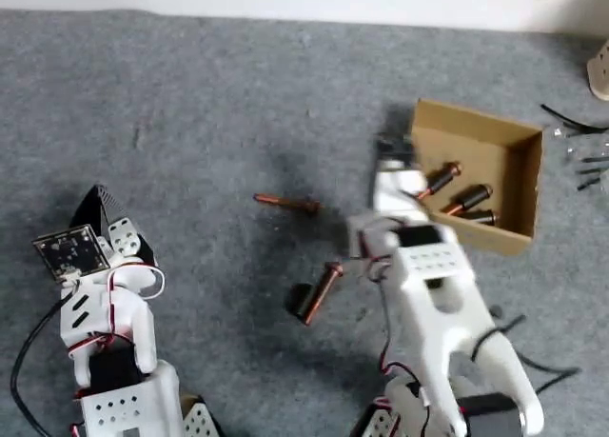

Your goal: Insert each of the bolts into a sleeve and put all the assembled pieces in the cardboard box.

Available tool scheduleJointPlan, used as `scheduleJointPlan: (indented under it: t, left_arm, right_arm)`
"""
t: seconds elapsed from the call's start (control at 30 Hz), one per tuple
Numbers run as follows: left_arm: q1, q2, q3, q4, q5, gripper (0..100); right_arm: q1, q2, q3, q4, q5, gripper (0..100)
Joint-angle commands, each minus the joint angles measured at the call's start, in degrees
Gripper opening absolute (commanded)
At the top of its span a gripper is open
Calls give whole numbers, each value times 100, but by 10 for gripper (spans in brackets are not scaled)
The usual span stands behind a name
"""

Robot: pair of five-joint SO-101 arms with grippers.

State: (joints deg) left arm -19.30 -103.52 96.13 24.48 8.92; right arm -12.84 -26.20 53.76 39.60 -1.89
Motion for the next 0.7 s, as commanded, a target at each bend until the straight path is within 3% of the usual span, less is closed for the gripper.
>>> scheduleJointPlan:
  t: [0.0,0.2,0.67]
  left_arm:
    - [92,-13,101,-88,26,11]
    - [92,-13,101,-97,35,11]
    - [92,-13,101,-97,35,11]
  right_arm:
    - [514,-664,374,-180,79,4]
    - [549,-1991,1701,-1051,114,4]
    - [171,-5024,4418,-1138,1749,4]
